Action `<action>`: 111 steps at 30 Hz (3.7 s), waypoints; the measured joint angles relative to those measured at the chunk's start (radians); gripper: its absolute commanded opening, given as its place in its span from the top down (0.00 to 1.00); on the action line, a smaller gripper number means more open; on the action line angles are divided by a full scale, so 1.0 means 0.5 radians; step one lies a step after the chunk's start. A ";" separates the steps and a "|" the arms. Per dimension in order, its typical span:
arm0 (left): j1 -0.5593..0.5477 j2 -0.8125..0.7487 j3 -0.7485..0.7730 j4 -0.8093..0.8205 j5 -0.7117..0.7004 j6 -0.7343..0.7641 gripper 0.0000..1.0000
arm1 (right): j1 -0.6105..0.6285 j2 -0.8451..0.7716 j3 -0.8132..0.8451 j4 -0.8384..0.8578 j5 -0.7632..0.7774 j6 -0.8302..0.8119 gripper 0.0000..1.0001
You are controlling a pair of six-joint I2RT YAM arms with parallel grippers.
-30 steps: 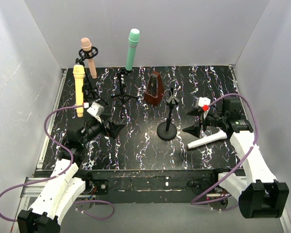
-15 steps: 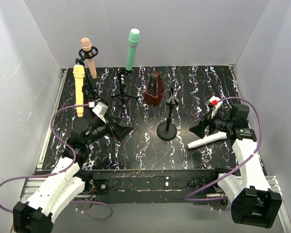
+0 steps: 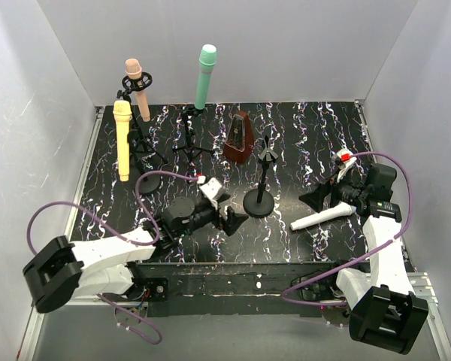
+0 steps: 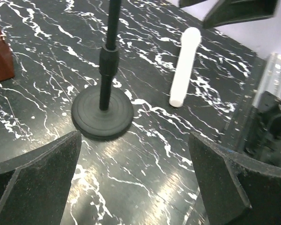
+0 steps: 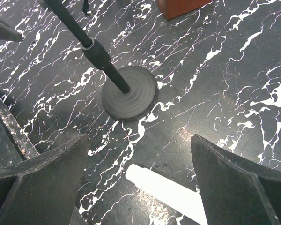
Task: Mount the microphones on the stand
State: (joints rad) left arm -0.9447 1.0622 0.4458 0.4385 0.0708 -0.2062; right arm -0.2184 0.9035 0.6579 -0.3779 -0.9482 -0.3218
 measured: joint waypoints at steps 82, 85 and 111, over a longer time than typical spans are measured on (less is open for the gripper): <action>0.721 0.858 0.423 0.526 1.491 0.426 0.30 | -0.047 0.018 -0.004 0.012 -0.084 -0.096 0.05; 0.721 0.723 0.340 0.500 1.385 0.454 0.13 | -0.050 0.018 -0.004 0.012 -0.084 -0.097 0.05; 0.721 -0.692 0.205 -0.925 0.506 0.582 0.02 | -0.198 0.230 0.382 -0.513 1.084 0.944 0.15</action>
State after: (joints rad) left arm -0.5842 0.7162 0.5484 -0.0238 0.3237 0.0849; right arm -0.3176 1.0187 0.8490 -0.6346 -0.4061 0.1501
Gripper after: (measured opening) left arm 0.981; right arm 0.892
